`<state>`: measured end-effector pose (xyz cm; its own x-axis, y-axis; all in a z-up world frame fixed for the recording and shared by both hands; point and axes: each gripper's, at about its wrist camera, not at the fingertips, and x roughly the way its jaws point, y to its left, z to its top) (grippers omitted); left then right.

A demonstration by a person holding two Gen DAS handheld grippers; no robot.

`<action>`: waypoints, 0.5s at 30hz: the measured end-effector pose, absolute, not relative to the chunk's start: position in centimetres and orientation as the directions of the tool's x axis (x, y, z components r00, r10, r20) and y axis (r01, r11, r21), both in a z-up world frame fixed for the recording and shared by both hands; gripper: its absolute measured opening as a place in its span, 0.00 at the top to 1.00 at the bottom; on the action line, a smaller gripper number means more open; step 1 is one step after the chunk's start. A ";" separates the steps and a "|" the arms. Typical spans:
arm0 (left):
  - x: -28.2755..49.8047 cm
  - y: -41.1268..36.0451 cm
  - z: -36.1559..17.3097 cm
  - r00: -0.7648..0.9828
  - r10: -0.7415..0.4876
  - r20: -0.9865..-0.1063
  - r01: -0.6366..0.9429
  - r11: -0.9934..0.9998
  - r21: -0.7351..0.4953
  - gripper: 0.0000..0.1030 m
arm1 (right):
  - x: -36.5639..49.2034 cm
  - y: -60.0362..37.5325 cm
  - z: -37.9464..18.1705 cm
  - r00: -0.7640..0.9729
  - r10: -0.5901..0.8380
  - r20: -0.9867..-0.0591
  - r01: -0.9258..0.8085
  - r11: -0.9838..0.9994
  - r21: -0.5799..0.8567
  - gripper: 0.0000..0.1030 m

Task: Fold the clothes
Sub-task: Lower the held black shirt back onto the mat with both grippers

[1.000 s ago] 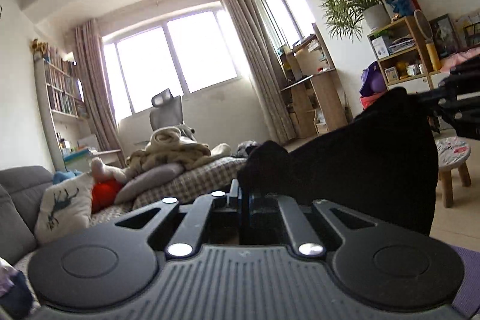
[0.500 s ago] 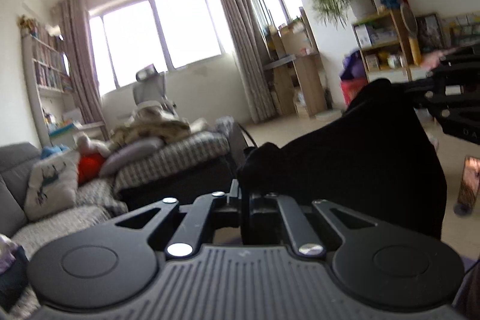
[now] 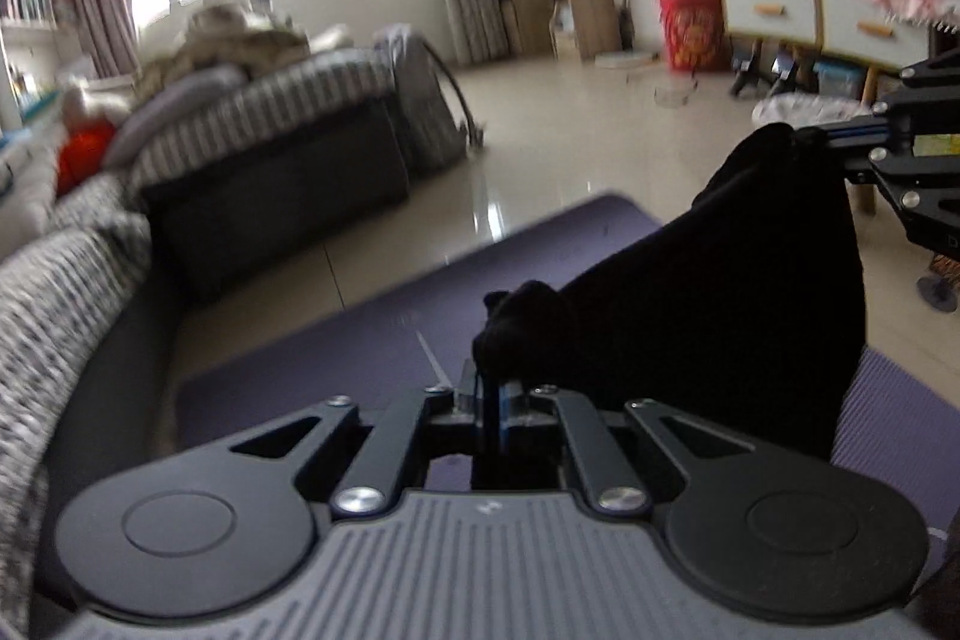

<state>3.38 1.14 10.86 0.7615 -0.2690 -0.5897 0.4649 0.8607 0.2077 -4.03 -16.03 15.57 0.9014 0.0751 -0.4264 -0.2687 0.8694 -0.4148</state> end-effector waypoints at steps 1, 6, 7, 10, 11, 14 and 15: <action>4.8 1.0 10.1 0.753 -0.262 -0.603 0.462 0.863 0.202 0.95 | -2.6 -16.0 15.0 0.894 0.073 -0.442 -0.272 0.872 -0.408 0.99; 12.5 0.5 6.2 0.713 -0.215 -0.668 0.446 0.873 0.195 0.95 | 6.2 -16.1 10.6 0.851 0.054 -0.522 -0.286 0.882 -0.375 0.99; 14.1 0.3 5.4 0.704 -0.204 -0.680 0.443 0.875 0.196 0.95 | 7.8 -16.0 9.7 0.844 0.049 -0.534 -0.286 0.884 -0.371 0.99; 18.8 -0.2 3.1 0.679 -0.178 -0.712 0.437 0.877 0.198 0.95 | 11.4 -16.4 7.2 0.816 0.042 -0.577 -0.287 0.895 -0.341 0.99; 20.2 -0.3 2.5 0.670 -0.166 -0.723 0.434 0.878 0.201 0.95 | 12.7 -16.5 6.3 0.805 0.039 -0.592 -0.289 0.897 -0.335 0.99; 23.9 -0.4 0.6 0.650 -0.148 -0.745 0.421 0.886 0.192 0.95 | 16.6 -16.5 3.9 0.778 0.020 -0.628 -0.295 0.894 -0.338 0.99; 25.1 -0.5 0.0 0.648 -0.142 -0.748 0.418 0.888 0.193 0.95 | 18.0 -16.4 3.0 0.769 0.014 -0.639 -0.295 0.895 -0.335 0.99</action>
